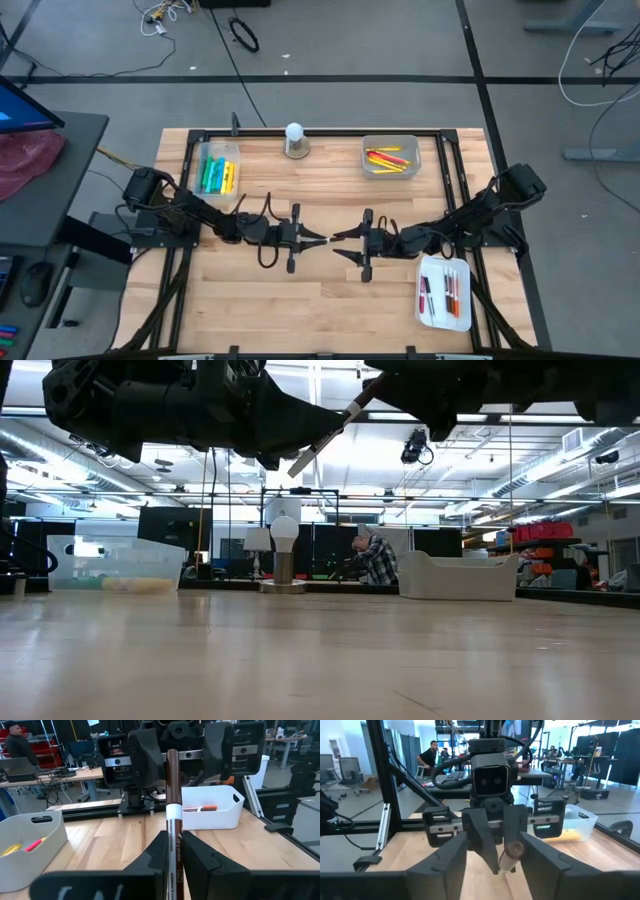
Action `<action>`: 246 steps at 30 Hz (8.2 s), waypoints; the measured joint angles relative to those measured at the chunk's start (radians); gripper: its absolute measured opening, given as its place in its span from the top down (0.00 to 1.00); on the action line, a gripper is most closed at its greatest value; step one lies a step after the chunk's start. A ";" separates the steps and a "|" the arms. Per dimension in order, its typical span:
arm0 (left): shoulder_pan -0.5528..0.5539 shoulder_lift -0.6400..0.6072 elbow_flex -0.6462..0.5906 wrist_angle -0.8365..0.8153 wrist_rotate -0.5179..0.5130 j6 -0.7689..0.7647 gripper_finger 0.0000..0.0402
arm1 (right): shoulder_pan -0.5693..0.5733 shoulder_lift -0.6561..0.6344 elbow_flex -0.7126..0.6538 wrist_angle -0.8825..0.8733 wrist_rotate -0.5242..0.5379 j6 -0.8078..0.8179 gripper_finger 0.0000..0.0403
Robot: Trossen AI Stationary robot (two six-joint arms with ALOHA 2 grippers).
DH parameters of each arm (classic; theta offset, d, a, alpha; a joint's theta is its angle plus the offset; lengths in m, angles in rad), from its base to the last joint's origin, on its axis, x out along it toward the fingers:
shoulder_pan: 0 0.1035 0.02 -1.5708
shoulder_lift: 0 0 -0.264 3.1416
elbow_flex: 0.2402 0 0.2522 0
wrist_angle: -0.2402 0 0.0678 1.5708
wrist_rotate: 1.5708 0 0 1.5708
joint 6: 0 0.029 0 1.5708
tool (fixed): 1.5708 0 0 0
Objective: Pick & Place Markers
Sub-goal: Put the brown marker into the white bin, then return to Home Position
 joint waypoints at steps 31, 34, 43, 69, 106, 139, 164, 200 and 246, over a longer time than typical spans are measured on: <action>-0.017 -0.002 0.002 -0.112 0.063 -0.027 0.43 | 0.272 -0.366 0.525 -1.742 0.034 1.017 0.95; -0.017 -0.002 0.002 -0.120 0.064 -0.028 0.43 | 0.347 -0.371 0.594 -1.946 -0.006 1.254 0.95; -0.017 -0.002 0.002 -0.144 0.064 -0.034 0.46 | 0.565 -0.369 0.510 -2.267 -0.112 1.954 0.92; -0.016 -0.002 0.002 -0.146 0.060 -0.055 0.47 | 0.629 -0.383 0.036 -1.823 -0.417 2.114 0.76; -0.014 -0.002 0.002 -0.144 0.053 -0.060 0.47 | -0.087 -0.685 0.139 -1.554 0.144 0.727 0.69; 0.010 -0.002 0.002 -0.158 0.033 -0.108 0.47 | -0.328 -1.331 -0.440 -0.970 -0.520 0.288 1.00; 0.019 -0.012 0.002 -0.167 0.028 -0.154 0.52 | -0.436 -1.362 -0.569 -0.965 -0.506 0.189 0.98; 0.297 -1.329 -0.529 -0.692 0.346 -0.058 0.99 | -0.436 -1.362 -0.569 -0.963 -0.506 0.190 0.93; 0.076 -1.672 -0.588 -1.057 0.078 -0.033 0.97 | -0.435 -1.362 -0.569 -0.963 -0.506 0.190 0.93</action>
